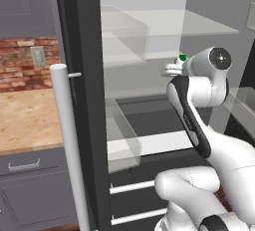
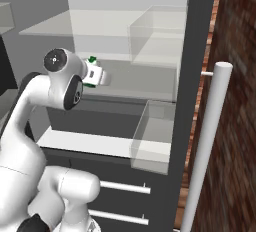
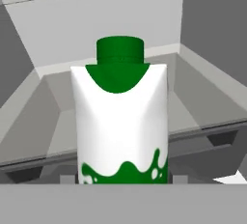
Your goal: Take a sugar cube from the saucer and place it inside the coffee. Then, grab milk from the fridge and place it next to the coffee on the counter to sweeten the coffee.
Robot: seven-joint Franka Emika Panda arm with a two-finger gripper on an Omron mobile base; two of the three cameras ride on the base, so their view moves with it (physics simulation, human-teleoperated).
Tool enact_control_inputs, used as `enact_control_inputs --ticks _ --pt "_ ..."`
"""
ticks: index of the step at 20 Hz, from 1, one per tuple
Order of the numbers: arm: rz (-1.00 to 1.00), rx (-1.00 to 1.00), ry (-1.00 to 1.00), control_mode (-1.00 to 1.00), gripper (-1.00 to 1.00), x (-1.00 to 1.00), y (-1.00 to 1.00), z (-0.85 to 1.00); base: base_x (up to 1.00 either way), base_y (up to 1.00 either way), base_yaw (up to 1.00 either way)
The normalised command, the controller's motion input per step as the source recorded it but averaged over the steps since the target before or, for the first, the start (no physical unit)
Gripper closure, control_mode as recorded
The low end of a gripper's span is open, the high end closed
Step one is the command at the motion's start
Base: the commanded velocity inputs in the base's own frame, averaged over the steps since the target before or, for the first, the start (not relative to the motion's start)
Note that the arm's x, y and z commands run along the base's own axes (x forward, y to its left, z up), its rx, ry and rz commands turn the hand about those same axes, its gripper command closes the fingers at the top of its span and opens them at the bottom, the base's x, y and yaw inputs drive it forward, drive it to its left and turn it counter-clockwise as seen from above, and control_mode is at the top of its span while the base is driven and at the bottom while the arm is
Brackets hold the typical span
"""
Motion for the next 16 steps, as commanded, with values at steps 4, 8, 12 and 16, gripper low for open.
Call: enact_control_inputs --ticks 4,8,12,16 --pt "0.09 0.00 0.00 -1.00 1.00 -1.00 0.00 0.00 0.00 0.00 0.00" --pt "0.02 0.00 0.00 1.00 1.00 -0.50 0.00 0.00 -0.50 0.00 0.03" --pt "0.00 0.00 0.00 1.00 1.00 0.00 0.00 0.00 -1.00 0.00 0.32" --pt "0.00 0.00 0.00 1.00 1.00 0.00 0.00 0.00 -1.00 0.00 0.53"
